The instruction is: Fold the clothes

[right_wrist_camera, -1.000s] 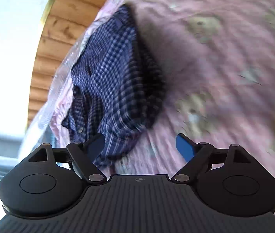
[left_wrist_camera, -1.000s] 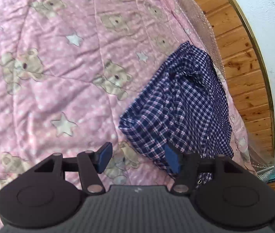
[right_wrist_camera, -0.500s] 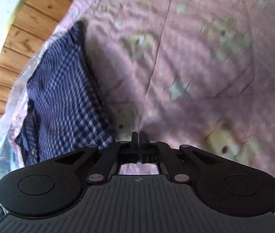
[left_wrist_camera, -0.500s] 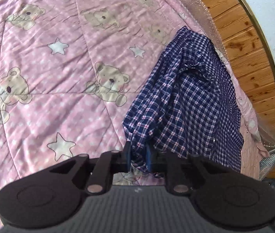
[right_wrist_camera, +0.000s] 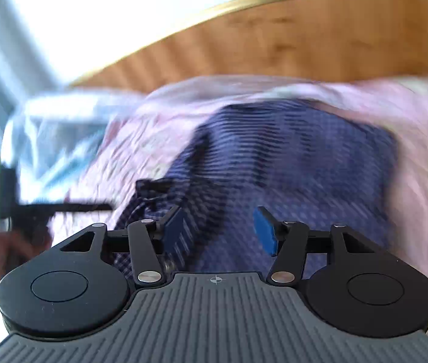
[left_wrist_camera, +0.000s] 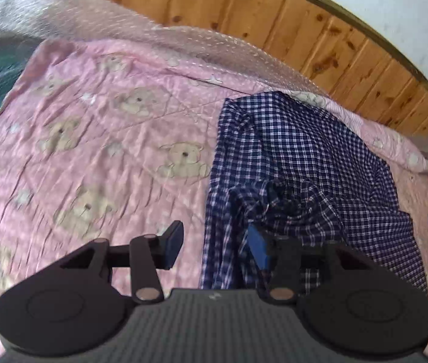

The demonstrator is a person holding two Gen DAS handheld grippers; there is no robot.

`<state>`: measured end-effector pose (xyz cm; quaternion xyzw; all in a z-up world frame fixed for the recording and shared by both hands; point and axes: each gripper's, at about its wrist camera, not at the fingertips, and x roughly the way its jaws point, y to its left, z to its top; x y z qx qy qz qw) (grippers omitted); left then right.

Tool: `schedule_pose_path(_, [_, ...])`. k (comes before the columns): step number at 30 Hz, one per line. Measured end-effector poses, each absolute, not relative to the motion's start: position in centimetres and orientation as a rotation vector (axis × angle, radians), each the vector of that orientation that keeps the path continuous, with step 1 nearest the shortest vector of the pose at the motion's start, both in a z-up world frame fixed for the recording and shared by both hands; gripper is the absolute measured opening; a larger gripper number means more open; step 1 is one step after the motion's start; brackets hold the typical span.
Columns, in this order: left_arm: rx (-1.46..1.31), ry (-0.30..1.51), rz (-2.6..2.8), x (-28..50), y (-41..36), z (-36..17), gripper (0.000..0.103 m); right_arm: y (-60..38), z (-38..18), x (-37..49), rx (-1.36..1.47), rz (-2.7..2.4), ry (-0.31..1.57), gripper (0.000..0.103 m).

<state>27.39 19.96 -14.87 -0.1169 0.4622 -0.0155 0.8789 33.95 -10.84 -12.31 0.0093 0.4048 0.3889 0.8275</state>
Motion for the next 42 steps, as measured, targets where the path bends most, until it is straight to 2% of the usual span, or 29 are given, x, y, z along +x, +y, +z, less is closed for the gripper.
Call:
schedule_pose_path(3, [-0.161,1.051,-0.104,30.6,18.9,-17.0,0.047,-3.8,-14.4,36.8,-0.133,0.949,0.879,0.058])
schedule_pose_path(4, [-0.137,1.071,-0.105,31.2,18.8,-17.7,0.045,-1.6,-15.5,37.4,-0.186,0.972,0.9,0.055])
schedule_pose_path(7, [-0.163,1.054,-0.006,32.5,20.0,-18.6,0.044,2.4,-19.8,38.6,-0.365,0.958,0.97,0.032])
schedule_pose_path(9, [-0.294,1.013,0.125,32.8,22.4,-18.5,0.034,1.3,-20.9,39.5,-0.36,0.849,0.981,0.032])
schedule_pose_path(12, [-0.562,0.93,0.215,31.6,26.2,-18.7,0.034,-1.6,-20.9,39.9,-0.263,0.747,1.013,0.031])
schedule_pose_path(13, [-0.603,0.925,0.198,31.1,26.5,-18.6,0.034,-2.5,-20.4,39.6,-0.207,0.771,1.019,0.035])
schedule_pose_path(15, [-0.629,0.901,0.115,29.9,26.1,-17.9,0.034,-5.0,-18.6,39.0,-0.028,0.858,1.021,0.035])
schedule_pose_path(17, [-0.594,0.909,-0.021,29.3,24.3,-17.2,0.034,-7.3,-16.9,38.5,0.113,0.898,0.998,0.042])
schedule_pose_path(22, [-0.426,1.002,-0.206,31.1,19.4,-18.9,0.035,-10.4,-18.0,39.4,0.033,0.753,1.046,0.043])
schedule_pose_path(24, [-0.349,1.054,-0.046,32.6,20.0,-20.3,0.013,-11.5,-20.0,40.3,-0.053,0.659,1.084,0.038])
schedule_pose_path(25, [-0.365,1.046,0.03,32.6,20.9,-20.1,0.012,-12.4,-20.7,40.5,-0.103,0.583,1.076,0.037])
schedule_pose_path(26, [-0.38,1.036,0.106,32.7,21.9,-19.9,0.012,-13.5,-20.5,40.4,-0.124,0.522,1.062,0.031])
schedule_pose_path(29, [-0.457,0.973,0.079,30.6,23.0,-17.9,0.022,-15.3,-19.7,37.1,-0.147,0.52,1.036,0.034])
schedule_pose_path(33, [-0.473,0.94,-0.155,25.9,21.7,-15.4,0.031,-16.8,-18.4,31.2,-0.158,0.62,1.012,0.039])
schedule_pose_path(36, [-0.315,1.076,-0.215,21.6,19.5,-17.4,0.031,-17.9,-17.7,26.9,-0.17,0.685,0.998,0.042])
schedule_pose_path(37, [-0.257,1.121,-0.129,20.6,19.9,-18.9,0.034,-18.7,-19.4,26.5,-0.214,0.612,1.034,0.04])
schedule_pose_path(38, [-0.271,1.135,-0.06,19.7,21.0,-19.6,0.038,-20.0,-20.0,26.2,-0.229,0.52,1.021,0.042])
schedule_pose_path(40, [-0.434,1.065,0.034,17.0,23.8,-18.8,0.034,-22.3,-19.6,25.5,-0.201,0.376,1.012,0.046])
schedule_pose_path(41, [-0.469,1.041,0.064,15.7,24.4,-17.9,0.035,-23.1,-18.3,24.6,-0.175,0.359,0.986,0.04])
schedule_pose_path(42, [-0.512,1.023,0.079,14.4,24.9,-17.2,0.037,-23.8,-17.1,23.6,-0.155,0.347,0.96,0.041])
